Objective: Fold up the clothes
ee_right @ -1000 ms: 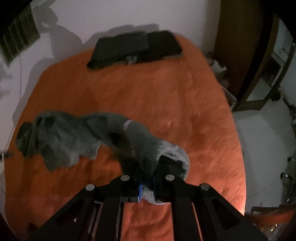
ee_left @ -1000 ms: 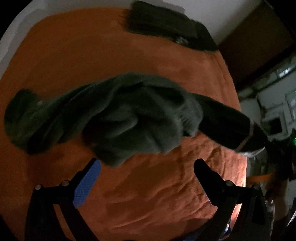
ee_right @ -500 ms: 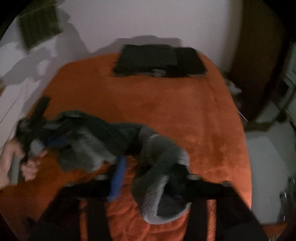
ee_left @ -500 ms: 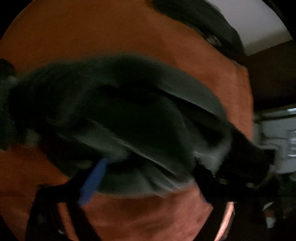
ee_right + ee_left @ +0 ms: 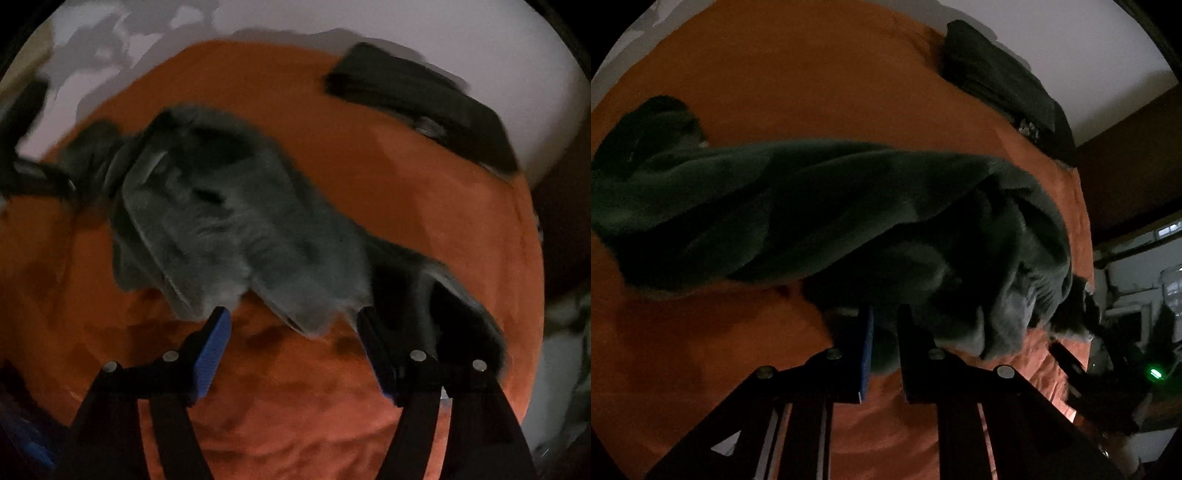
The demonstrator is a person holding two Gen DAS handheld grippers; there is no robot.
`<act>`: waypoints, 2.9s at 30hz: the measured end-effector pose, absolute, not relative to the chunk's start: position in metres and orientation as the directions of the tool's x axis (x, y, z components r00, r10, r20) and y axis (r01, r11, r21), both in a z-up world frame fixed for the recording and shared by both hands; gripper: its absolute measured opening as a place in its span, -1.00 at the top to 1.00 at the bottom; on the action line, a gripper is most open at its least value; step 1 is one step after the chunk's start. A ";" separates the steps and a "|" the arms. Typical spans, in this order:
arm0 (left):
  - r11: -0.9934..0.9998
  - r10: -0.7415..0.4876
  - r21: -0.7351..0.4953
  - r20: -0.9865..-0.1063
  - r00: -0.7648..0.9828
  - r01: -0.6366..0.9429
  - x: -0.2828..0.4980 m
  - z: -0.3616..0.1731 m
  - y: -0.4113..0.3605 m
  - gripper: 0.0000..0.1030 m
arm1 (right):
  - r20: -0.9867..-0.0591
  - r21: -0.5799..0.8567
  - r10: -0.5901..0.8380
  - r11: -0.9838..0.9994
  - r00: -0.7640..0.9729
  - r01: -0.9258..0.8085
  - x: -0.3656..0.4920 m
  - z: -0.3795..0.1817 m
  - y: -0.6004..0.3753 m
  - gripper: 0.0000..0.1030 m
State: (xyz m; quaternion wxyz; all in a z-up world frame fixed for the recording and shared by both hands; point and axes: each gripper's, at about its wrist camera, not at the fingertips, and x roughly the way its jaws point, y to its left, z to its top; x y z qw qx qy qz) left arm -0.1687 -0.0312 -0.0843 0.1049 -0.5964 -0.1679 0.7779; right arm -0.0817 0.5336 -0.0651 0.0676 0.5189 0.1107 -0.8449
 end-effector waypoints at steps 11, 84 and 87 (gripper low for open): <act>-0.846 0.491 -0.520 -0.846 -0.208 0.117 -0.133 -0.069 -0.073 -0.03 | -0.827 -0.252 0.154 -0.961 -0.540 0.111 -0.122 -0.075 0.512 0.55; -0.836 0.537 -0.254 -0.561 -0.630 -0.487 0.040 0.168 0.084 0.61 | -0.599 0.167 -0.514 -0.830 -0.614 0.532 0.025 0.257 0.390 0.83; -0.822 0.564 -0.310 -0.561 -0.606 -0.478 0.037 0.165 0.076 0.64 | -0.593 0.113 -0.481 -0.843 -0.645 0.525 0.031 0.255 0.392 0.83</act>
